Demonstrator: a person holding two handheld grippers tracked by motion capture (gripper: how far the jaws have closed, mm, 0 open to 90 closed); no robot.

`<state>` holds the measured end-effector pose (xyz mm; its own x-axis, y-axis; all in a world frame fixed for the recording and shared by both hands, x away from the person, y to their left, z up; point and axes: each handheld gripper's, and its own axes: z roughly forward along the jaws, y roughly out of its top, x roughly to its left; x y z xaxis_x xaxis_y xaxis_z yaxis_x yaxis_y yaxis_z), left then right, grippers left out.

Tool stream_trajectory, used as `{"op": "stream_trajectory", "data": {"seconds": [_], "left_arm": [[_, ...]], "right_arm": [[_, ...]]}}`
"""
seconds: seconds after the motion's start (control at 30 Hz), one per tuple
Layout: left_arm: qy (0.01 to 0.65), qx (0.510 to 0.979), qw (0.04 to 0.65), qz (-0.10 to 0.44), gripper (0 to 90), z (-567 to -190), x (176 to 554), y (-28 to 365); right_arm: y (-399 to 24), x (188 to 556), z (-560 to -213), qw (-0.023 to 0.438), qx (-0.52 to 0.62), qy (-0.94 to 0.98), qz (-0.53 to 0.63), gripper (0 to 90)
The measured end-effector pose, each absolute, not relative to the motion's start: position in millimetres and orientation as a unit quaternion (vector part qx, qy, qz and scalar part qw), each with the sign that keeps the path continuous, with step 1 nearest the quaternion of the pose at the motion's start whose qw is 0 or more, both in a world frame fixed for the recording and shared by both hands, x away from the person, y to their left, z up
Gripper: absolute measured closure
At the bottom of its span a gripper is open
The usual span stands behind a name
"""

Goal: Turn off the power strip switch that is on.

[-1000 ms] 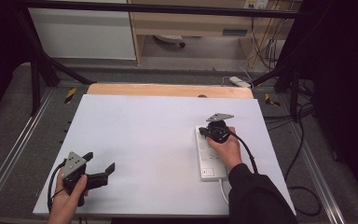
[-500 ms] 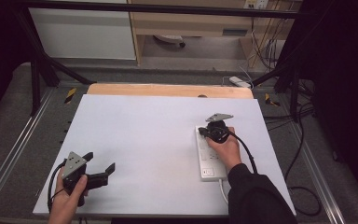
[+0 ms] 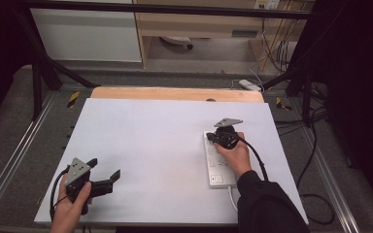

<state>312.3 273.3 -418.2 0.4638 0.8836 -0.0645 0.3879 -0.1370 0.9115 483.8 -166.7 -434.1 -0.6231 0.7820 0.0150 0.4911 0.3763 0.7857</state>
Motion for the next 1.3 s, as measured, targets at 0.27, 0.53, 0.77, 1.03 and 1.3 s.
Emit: {"op": "stream_trajectory", "data": {"seconds": [0.27, 0.53, 0.77, 1.03, 1.3], "left_arm": [[0.449, 0.709, 0.479, 0.258, 5.7, -418.4, 312.3, 273.1], [0.449, 0.708, 0.480, 0.258, 5.7, -418.2, 312.3, 273.4], [0.449, 0.708, 0.480, 0.258, 5.7, -418.2, 312.3, 273.4], [0.448, 0.708, 0.480, 0.259, 5.7, -418.1, 312.1, 273.4], [0.448, 0.709, 0.479, 0.259, 5.7, -418.1, 312.1, 273.3]], "right_arm": [[-166.1, 483.0, -435.1, 0.180, 0.396, 0.806, 0.401, 90.0], [-166.7, 485.7, -437.5, 0.178, 0.398, 0.805, 0.402, 90.0], [-168.9, 485.6, -437.7, 0.170, 0.403, 0.801, 0.408, 90.0], [-167.6, 484.0, -431.9, 0.177, 0.398, 0.799, 0.414, 90.0], [-169.9, 482.5, -428.8, 0.181, 0.396, 0.799, 0.416, 90.0]]}}
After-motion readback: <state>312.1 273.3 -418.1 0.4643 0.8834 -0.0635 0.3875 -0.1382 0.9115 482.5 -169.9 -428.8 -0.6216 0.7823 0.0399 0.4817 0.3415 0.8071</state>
